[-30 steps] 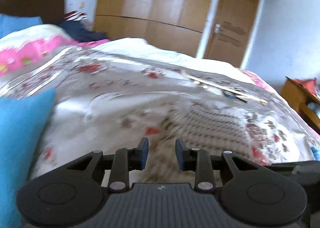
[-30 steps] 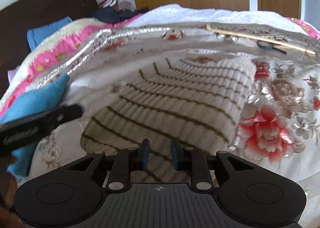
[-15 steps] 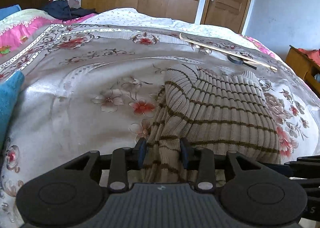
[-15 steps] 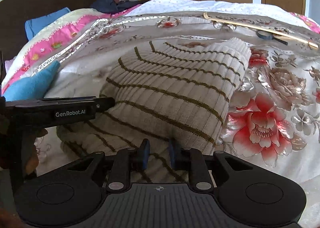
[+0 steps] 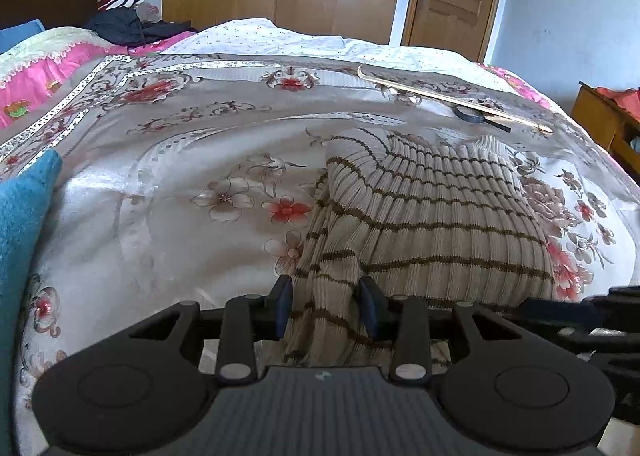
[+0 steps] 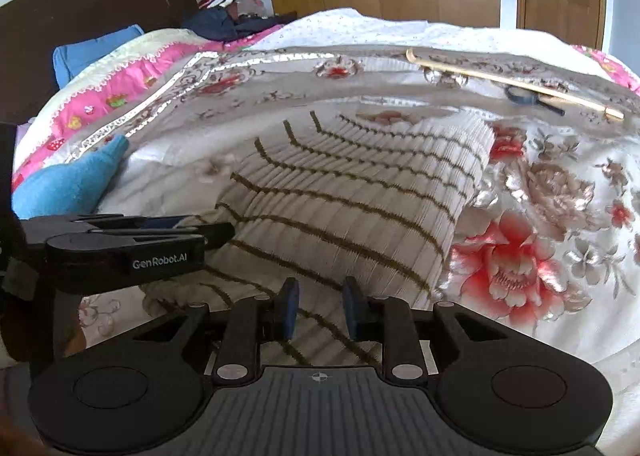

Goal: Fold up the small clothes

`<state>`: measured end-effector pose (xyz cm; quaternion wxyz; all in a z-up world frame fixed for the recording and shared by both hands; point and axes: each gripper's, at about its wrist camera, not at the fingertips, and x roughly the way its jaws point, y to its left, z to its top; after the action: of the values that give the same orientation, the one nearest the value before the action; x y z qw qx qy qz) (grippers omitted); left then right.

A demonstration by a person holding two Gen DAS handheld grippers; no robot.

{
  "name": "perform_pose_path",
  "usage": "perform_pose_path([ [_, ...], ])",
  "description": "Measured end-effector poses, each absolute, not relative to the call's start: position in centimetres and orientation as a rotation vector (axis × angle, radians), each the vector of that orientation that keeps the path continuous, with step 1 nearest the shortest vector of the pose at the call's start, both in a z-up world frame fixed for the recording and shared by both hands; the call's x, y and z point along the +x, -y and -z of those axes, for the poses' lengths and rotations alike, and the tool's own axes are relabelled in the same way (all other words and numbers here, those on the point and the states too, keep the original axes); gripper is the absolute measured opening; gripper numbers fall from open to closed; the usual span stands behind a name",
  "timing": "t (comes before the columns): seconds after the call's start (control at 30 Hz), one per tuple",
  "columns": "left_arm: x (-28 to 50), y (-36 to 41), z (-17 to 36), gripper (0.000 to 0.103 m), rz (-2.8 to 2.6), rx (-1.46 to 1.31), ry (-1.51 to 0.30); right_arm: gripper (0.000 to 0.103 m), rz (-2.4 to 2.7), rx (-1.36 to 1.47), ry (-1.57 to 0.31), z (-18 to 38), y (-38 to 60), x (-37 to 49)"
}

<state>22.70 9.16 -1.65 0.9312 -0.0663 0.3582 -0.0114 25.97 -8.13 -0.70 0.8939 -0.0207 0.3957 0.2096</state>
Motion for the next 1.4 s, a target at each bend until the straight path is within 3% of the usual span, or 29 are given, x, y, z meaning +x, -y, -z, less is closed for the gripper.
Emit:
perform_pose_path([
  [0.6,22.5,-8.9,1.7,0.050,0.018,-0.117,-0.743,0.029,-0.420,-0.027,-0.819,0.4,8.4,25.4],
  [0.93,21.8,-9.5,1.6,0.052,0.015,-0.120,-0.752,0.052,-0.316,0.047,-0.797,0.1,12.8,25.0],
  [1.23,21.8,-9.6,1.8,0.056,0.015,-0.109,-0.756,0.055,-0.321,0.205,-0.858,2.0,14.6,25.4],
  [1.4,21.9,-9.9,2.0,0.060,0.012,-0.123,-0.759,0.062,-0.368,0.315,-0.876,2.4,15.1,25.8],
])
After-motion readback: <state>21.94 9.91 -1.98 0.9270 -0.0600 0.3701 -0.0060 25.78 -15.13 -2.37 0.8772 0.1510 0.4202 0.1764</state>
